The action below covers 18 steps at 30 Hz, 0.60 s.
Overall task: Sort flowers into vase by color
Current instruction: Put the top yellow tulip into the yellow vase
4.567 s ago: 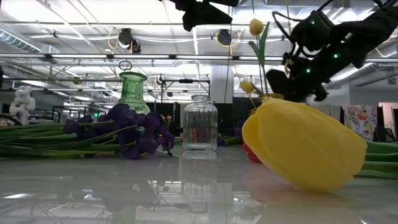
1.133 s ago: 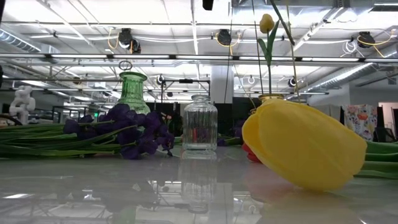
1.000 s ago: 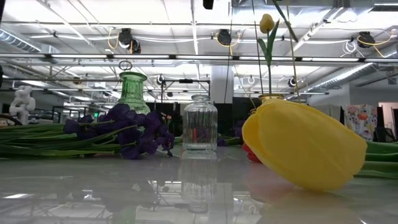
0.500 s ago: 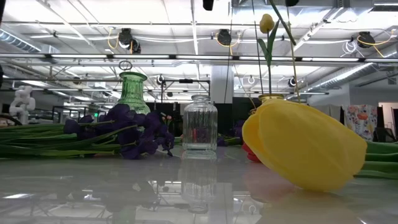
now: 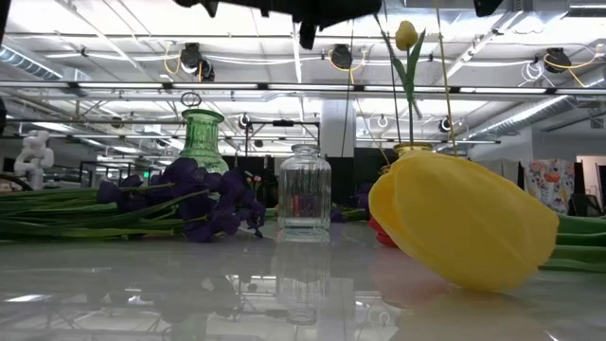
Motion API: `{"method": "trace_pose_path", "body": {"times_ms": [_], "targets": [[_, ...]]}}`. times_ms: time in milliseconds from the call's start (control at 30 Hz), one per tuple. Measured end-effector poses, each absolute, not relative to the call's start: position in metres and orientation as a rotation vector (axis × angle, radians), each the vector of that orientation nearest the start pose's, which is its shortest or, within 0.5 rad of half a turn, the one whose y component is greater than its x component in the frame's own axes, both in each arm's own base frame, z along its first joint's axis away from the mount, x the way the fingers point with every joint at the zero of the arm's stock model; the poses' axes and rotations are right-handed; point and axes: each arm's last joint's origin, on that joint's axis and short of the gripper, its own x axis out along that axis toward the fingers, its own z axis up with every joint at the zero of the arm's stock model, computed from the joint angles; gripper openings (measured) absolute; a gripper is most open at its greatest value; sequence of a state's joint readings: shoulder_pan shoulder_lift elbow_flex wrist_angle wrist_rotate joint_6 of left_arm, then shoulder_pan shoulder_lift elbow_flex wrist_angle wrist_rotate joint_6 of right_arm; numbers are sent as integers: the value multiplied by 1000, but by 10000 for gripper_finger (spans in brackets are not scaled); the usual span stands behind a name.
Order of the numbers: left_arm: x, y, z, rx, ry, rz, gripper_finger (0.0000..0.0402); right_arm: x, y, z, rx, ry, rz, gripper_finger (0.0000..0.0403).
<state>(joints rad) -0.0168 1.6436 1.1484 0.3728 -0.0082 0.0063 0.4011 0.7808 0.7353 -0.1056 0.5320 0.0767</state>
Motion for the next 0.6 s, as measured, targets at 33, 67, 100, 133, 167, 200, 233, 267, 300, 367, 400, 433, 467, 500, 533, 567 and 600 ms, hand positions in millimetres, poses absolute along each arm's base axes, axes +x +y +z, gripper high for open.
{"method": "trace_pose_path", "body": {"times_ms": [33, 67, 100, 133, 167, 200, 233, 267, 300, 367, 400, 433, 467, 500, 533, 567, 600], "targets": [[379, -5, 289, 8, 130, -5, 9, 163, 53, 324, 6, 134, -135, 257], [379, -3, 285, 7, 136, -1, 9, 162, 53, 324, 5, 135, -136, 256], [381, -2, 283, 7, 133, 2, 9, 162, 53, 324, 5, 133, -136, 254], [381, -2, 282, 7, 138, 3, 10, 162, 53, 324, 0, 134, -135, 253], [381, -2, 280, 8, 149, 4, 10, 162, 53, 324, -3, 135, -135, 252], [382, -2, 279, 8, 147, 3, 10, 162, 53, 324, -4, 135, -135, 251], [385, -1, 277, 7, 137, 5, 10, 162, 53, 324, -4, 135, -135, 250], [387, -1, 274, 7, 135, 3, 10, 162, 53, 324, -7, 135, -135, 249], [388, -1, 270, 6, 151, -2, 10, 162, 53, 324, -8, 135, -134, 248], [392, -1, 261, -1, 164, -1, 10, 162, 53, 324, -10, 135, -134, 247], [394, 0, 260, -7, 159, -1, 11, 162, 53, 324, -10, 135, -134, 246], [394, 0, 258, -11, 168, 0, 11, 162, 53, 324, -10, 135, -134, 247], [394, 0, 258, -13, 171, 0, 11, 162, 53, 324, -10, 135, -134, 247], [395, 0, 257, -13, 169, 0, 11, 162, 53, 324, -10, 135, -134, 247], [396, 1, 256, -13, 165, 1, 11, 162, 53, 324, -11, 136, -134, 247], [396, 1, 255, -14, 169, 1, 11, 162, 53, 324, -11, 135, -134, 247], [396, 2, 253, -18, 184, 2, 11, 162, 53, 324, -11, 135, -134, 247]]}}
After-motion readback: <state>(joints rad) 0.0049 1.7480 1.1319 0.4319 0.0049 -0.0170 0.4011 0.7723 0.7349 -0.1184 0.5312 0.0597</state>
